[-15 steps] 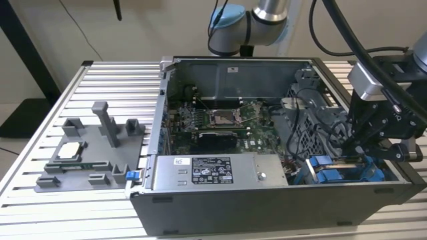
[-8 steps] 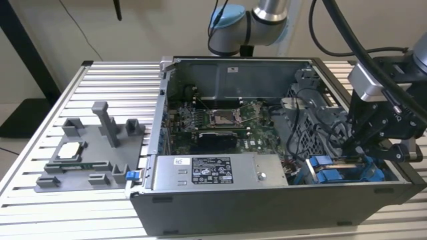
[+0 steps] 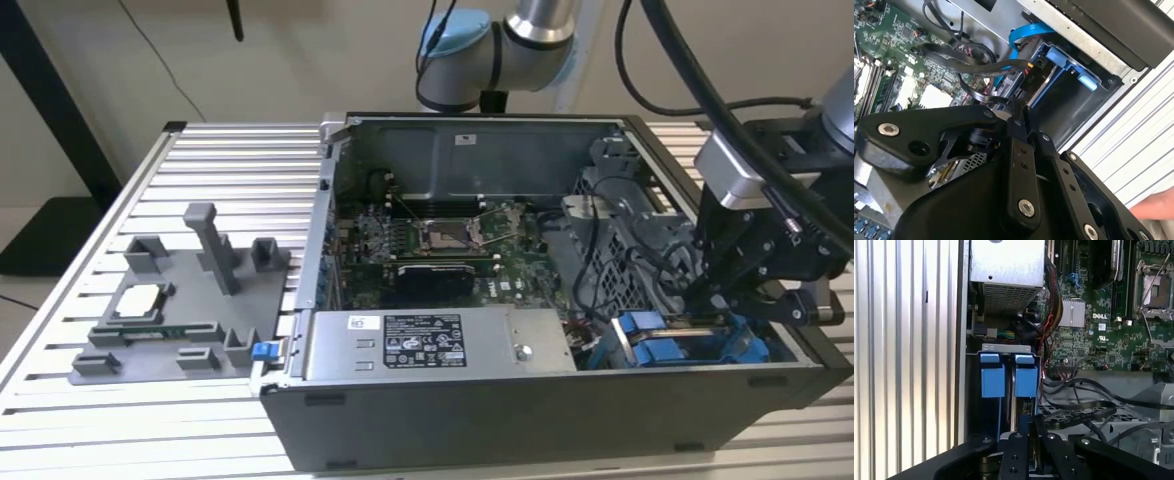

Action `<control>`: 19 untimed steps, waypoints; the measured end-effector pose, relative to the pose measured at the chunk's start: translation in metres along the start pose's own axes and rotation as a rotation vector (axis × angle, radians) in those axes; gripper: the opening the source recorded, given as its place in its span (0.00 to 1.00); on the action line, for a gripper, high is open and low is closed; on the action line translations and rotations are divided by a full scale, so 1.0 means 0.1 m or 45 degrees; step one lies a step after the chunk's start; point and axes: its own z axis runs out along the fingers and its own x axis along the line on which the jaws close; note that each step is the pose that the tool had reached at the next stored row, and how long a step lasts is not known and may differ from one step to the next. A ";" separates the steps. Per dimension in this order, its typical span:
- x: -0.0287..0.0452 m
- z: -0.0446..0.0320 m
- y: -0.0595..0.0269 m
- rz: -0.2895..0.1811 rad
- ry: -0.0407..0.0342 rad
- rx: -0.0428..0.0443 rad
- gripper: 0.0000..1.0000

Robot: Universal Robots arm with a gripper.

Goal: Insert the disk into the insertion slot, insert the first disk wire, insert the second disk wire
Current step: 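Insert the second disk wire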

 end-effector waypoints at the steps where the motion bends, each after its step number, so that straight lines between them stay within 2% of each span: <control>1: 0.000 0.004 -0.003 -0.001 0.0001 0.001 0.00; 11: 0.000 0.040 -0.012 -0.001 -0.0015 0.002 0.00; 19: -0.009 0.050 -0.004 0.019 -0.0023 0.010 0.00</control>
